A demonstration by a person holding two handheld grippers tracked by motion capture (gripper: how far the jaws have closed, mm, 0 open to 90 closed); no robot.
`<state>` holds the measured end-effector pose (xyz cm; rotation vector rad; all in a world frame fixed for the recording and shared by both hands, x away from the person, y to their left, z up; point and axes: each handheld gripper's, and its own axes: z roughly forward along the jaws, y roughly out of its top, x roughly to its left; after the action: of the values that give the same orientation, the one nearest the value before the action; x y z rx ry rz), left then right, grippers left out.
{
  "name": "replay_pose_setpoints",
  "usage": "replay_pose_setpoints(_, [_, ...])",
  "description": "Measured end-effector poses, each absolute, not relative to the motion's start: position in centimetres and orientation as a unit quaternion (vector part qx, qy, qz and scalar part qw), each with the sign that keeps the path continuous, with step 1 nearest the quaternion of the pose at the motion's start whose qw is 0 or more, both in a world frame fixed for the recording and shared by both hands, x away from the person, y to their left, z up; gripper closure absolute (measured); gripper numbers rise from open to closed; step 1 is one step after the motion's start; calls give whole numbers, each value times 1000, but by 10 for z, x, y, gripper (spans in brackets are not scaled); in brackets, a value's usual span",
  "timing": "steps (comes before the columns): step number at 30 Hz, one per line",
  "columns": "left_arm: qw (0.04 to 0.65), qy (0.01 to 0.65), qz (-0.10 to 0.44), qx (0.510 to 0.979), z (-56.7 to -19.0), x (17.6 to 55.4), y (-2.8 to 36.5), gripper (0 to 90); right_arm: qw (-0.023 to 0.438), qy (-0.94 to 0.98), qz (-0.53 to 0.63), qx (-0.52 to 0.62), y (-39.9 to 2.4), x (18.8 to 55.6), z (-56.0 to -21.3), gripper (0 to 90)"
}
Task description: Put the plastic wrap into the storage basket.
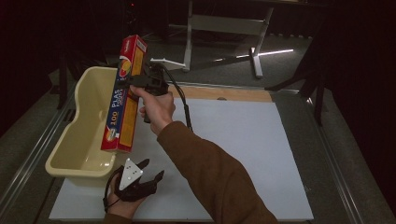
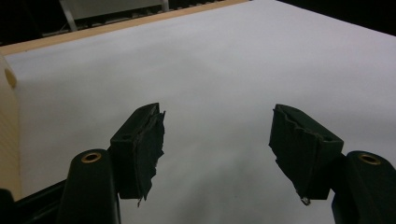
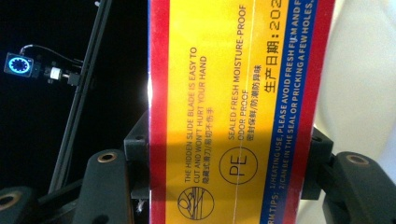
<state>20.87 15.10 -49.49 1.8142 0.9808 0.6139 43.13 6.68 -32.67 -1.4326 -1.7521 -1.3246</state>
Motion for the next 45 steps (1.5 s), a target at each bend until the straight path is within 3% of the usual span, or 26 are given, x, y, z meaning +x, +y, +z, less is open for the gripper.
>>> replay_pose_setpoints(15, [478,384,247,750,-495,207,148,343,264,-647,-460,-548,104,429,-352,393])
replay_pose_setpoints(45, [489,383,255,741,-493,207,154,343,256,-646,-444,-566,130,423,-380,391])
